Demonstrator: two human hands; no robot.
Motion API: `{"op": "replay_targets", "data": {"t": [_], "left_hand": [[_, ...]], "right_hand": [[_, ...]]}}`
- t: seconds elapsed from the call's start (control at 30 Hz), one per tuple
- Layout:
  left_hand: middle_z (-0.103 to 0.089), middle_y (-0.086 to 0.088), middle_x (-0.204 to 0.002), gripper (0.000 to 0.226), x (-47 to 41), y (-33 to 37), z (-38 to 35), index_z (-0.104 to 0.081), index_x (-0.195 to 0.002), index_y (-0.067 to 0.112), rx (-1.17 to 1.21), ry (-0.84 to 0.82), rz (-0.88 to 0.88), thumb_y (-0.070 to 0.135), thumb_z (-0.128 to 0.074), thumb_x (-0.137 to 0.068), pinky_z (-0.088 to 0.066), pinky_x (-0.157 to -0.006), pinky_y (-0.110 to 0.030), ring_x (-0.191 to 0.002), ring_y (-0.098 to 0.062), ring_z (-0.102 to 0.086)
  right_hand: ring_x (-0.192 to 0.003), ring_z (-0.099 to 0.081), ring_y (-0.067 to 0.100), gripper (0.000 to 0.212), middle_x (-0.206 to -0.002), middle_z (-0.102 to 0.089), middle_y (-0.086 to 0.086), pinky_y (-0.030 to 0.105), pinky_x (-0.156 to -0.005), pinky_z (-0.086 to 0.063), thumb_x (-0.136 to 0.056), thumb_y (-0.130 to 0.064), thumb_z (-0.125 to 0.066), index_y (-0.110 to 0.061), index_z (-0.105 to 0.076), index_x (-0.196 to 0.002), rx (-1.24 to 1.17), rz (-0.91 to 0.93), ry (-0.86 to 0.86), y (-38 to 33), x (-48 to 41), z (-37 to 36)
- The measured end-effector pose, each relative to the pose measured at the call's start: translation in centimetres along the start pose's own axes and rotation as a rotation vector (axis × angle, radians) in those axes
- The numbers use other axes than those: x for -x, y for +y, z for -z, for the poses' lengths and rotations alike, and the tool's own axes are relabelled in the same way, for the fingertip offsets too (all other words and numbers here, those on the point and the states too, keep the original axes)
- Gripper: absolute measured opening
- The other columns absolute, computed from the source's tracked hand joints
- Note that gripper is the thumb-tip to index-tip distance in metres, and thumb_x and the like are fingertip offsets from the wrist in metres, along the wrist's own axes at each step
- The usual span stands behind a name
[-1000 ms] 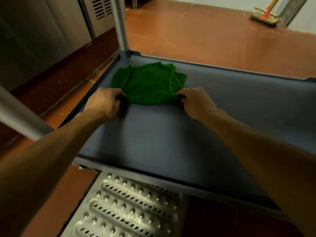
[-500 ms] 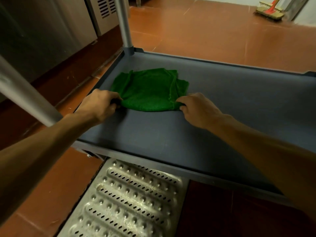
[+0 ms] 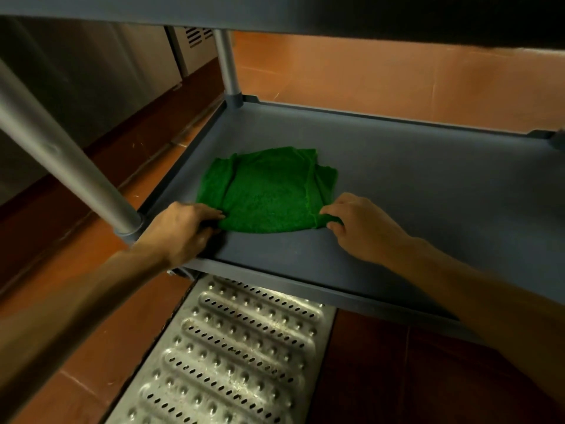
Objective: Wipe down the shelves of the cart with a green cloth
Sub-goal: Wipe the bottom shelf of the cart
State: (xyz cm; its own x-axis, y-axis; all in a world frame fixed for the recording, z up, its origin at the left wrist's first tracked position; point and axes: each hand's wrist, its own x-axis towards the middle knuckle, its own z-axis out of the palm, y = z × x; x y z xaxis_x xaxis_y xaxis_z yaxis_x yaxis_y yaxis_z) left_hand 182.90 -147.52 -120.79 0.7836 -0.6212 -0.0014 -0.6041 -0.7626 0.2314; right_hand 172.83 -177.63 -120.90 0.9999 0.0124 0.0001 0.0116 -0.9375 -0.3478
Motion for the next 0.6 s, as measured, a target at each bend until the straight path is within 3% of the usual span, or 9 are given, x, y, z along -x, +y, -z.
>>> {"op": "replay_targets", "data": {"t": [0.13,0.37,0.6], "left_hand": [[-0.059,-0.004,-0.137,0.037,2.1,0.3,0.0,-0.061,-0.132,0.013,0.013,-0.014,-0.051,0.014,-0.057,-0.095,-0.04,-0.108,-0.035,-0.127,-0.019,-0.055],[-0.061,0.001,-0.135,0.039,4.8,0.6,0.6,-0.059,-0.133,0.018,0.033,-0.049,-0.127,0.019,-0.059,-0.094,-0.039,-0.098,-0.019,-0.122,-0.013,-0.058],[-0.063,0.001,-0.132,0.041,6.7,0.4,0.5,-0.063,-0.128,0.018,-0.007,-0.023,-0.195,0.017,-0.066,-0.087,-0.046,-0.094,-0.023,-0.119,-0.014,-0.06]], "right_hand": [[-0.105,-0.057,0.024,0.035,-0.12,-0.056,0.01,0.04,-0.091,-0.049,-0.098,-0.022,-0.052,-0.016,-0.059,-0.132,0.009,0.015,-0.053,-0.2,1.9,0.2],[-0.109,-0.057,0.022,0.037,-0.12,-0.058,0.006,0.038,-0.096,-0.047,-0.098,-0.028,-0.05,-0.021,-0.057,-0.134,0.014,0.035,-0.117,-0.4,4.1,0.8],[-0.105,-0.057,0.02,0.036,-0.114,-0.059,0.004,0.037,-0.093,-0.047,-0.098,-0.032,-0.051,-0.024,-0.058,-0.133,0.011,0.074,-0.138,-0.8,5.5,1.0]]}}
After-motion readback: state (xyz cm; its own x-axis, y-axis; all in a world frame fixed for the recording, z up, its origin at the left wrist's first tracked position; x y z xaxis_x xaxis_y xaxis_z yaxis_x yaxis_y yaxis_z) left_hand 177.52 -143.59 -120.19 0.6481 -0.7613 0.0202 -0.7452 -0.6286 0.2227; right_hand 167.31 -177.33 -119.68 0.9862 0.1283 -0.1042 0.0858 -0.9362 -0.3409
